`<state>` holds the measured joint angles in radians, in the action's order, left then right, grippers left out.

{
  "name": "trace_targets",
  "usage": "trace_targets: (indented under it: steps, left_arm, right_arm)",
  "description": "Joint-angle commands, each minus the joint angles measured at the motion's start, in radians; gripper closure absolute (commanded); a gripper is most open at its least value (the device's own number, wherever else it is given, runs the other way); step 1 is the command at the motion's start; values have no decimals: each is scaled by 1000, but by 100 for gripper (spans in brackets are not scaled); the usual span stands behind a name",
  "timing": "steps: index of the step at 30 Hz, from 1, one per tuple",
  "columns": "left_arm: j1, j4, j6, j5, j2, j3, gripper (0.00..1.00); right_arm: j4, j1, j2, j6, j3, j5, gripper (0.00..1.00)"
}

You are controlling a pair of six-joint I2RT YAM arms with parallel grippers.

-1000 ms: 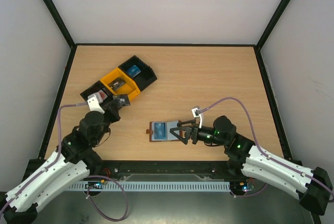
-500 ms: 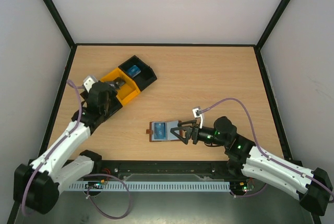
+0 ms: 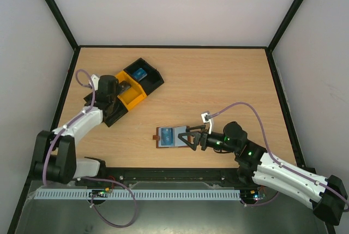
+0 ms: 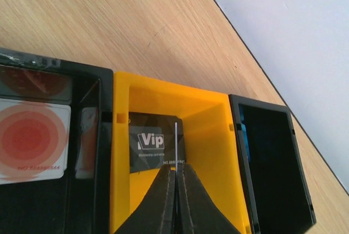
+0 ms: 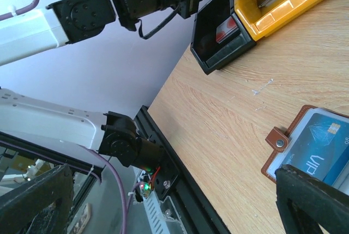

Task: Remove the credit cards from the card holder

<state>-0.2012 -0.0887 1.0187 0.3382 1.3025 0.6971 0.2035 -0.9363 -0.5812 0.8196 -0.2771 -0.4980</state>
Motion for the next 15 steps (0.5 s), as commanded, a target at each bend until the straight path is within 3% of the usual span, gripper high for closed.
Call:
trace_targets:
  steps: [1, 15]
  left_arm:
    - [17, -91, 20, 14, 69, 45, 97]
    - [29, -220, -30, 48, 206, 57, 97]
  right_arm:
    - [-5, -3, 21, -3, 0, 12, 2]
    - [-52, -4, 57, -5, 2, 46, 2]
